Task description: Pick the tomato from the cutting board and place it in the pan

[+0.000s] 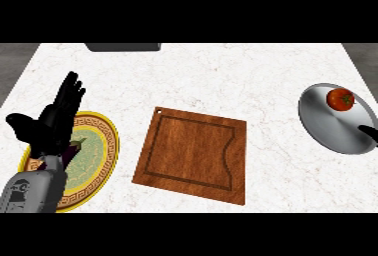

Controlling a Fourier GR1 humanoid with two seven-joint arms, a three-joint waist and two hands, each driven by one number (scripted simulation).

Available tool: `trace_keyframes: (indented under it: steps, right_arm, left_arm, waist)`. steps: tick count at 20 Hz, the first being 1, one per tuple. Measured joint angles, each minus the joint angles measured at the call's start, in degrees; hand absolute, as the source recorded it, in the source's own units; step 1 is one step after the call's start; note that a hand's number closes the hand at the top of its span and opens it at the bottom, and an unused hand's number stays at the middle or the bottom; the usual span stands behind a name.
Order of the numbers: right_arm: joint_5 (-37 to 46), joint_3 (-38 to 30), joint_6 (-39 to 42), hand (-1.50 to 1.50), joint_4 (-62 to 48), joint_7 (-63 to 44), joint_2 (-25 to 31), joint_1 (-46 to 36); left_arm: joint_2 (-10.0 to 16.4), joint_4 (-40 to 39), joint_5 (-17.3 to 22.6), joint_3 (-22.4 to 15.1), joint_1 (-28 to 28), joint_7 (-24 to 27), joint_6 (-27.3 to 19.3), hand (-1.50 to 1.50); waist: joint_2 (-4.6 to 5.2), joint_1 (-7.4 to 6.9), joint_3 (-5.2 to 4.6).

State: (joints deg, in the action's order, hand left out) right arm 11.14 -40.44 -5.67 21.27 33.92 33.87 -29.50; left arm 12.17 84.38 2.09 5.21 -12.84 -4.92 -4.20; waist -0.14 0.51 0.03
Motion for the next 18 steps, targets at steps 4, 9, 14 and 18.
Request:
trace_keyframes:
  steps: [4, 9, 14, 18]
  right_arm:
    - [-3.57, -0.40, 7.81, -1.50, 6.34, 1.85, -1.43, 6.39]
    - [-7.79, -1.19, 14.83, -1.50, 17.73, 1.59, -3.00, 16.54]
    - [-11.67, -1.87, 19.59, -1.50, 32.31, -2.05, -6.46, 27.63]
    - [-13.84, -1.87, 20.52, -1.50, 47.63, -8.00, -10.98, 36.65]
  left_arm:
    - [0.09, 0.03, -0.11, 0.64, 1.12, 0.43, -0.25, 0.00]
    - [0.13, 0.19, -0.54, 0.92, 1.70, 0.62, -0.63, 0.00]
    - [-0.18, 1.24, -1.03, 0.79, 2.65, 0.44, -1.23, 0.00]
    - [0.42, 0.55, -0.34, 1.41, 1.94, 0.43, -0.28, 0.00]
  waist:
    - [-0.44, 1.12, -0.16]
    - [-0.69, 2.12, -0.31]
    - [-0.78, 2.68, -0.41]
    - [-0.50, 2.25, -0.38]
